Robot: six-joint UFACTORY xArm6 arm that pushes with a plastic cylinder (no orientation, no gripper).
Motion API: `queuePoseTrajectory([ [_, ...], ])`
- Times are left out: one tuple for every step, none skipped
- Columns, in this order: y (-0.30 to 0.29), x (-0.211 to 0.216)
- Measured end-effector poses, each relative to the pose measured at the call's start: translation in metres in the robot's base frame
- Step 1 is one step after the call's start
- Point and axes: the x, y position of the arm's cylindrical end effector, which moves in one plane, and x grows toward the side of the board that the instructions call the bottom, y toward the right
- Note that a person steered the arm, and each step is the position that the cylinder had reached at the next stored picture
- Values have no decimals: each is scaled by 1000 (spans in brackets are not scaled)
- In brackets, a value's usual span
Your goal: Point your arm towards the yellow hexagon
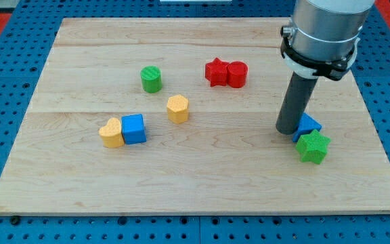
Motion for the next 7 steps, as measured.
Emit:
queuePoseTrajectory([
  [0,10],
  [1,10],
  [1,10],
  [-24,8],
  [-62,3],
  [-102,3],
  [-147,3],
])
